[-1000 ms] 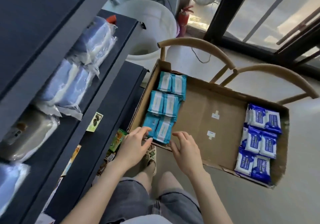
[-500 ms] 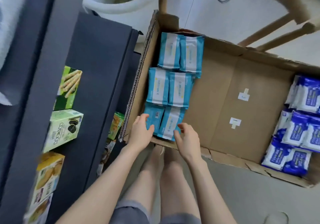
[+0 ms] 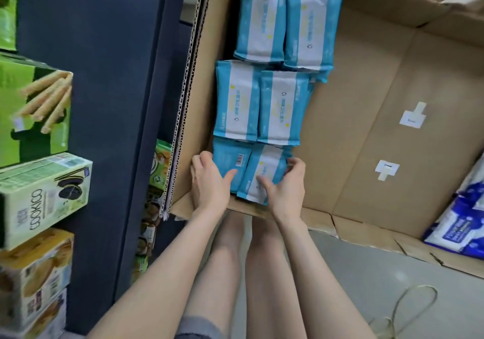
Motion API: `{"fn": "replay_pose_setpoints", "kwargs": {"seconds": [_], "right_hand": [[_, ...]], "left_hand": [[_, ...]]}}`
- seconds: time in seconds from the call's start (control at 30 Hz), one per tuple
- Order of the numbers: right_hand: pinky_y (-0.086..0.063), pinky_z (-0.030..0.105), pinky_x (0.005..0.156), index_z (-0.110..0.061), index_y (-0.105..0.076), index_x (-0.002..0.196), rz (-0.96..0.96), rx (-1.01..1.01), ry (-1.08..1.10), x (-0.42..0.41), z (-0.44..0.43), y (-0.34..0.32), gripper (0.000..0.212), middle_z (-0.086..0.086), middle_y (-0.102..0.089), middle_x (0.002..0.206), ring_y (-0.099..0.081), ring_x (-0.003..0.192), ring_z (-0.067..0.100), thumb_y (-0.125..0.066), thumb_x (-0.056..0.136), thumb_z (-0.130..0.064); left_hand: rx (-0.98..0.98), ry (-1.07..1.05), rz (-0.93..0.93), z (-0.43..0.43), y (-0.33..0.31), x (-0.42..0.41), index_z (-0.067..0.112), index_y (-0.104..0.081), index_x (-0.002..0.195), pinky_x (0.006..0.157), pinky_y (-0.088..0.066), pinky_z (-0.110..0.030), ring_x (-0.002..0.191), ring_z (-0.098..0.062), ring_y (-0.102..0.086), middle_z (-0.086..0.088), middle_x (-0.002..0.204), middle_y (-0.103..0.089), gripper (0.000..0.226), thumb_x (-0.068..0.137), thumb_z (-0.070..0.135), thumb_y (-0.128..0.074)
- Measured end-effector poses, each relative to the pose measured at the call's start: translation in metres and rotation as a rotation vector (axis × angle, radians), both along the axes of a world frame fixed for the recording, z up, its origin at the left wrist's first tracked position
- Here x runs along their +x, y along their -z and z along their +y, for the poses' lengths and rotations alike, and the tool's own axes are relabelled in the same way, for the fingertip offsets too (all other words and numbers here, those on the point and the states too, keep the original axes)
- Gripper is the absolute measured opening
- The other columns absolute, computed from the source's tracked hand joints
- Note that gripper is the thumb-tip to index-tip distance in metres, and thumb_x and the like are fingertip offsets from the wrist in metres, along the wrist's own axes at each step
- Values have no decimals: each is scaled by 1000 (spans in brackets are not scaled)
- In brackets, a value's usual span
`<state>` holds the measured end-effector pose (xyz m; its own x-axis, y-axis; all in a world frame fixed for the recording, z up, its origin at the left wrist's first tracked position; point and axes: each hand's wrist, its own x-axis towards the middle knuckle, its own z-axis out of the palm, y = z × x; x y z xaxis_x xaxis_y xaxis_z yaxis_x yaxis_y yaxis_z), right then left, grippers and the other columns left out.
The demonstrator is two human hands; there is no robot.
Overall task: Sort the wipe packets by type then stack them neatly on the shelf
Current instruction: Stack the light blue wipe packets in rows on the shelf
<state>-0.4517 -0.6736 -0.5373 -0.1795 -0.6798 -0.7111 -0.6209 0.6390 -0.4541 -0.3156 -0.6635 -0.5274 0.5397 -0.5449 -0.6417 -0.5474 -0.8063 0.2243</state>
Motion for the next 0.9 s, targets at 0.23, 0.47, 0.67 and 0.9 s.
{"fn": "replay_pose_setpoints", "kwargs": {"seconds": [0.23, 0.47, 0.67, 0.9], "right_hand": [[-36, 14, 66, -12, -37, 115, -91, 19, 281, 1, -7, -20, 60, -10, -47, 83, -51, 74, 7, -80, 73, -9], [-54, 36, 76, -11, -63, 90, -337, 27, 341, -26, -2, -84, 15, 3, -71, 90, -64, 80, 17, -73, 79, -9], [-57, 32, 77, -9, -58, 105, -570, 53, 309, -38, 14, -159, 18, 5, -72, 103, -69, 93, 21, -63, 88, -7], [-56, 27, 72, -12, -53, 107, -579, 14, 85, -65, 36, -227, 20, 4, -68, 105, -68, 89, 15, -62, 90, -11]], "left_hand": [[-69, -66, 191, -2, -20, 1, 9, -57, 101, 70, -41, -21, 90, -21, -60, -2, 101, -66, 26, 82, 20, -72], [-245, -373, 576, 15, -81, 0, 17, -62, 95, 62, -47, -10, 73, -1, -64, 11, 86, -68, 10, 95, 23, -55], [-301, -564, 998, 44, -149, -23, 17, -47, 129, 89, -53, -30, 110, -14, -62, 0, 123, -63, 30, 100, 22, -39], [-380, -789, 1258, 92, -218, -63, 19, -48, 133, 95, -50, -32, 117, -19, -59, -4, 127, -62, 45, 97, 40, -30]]}}
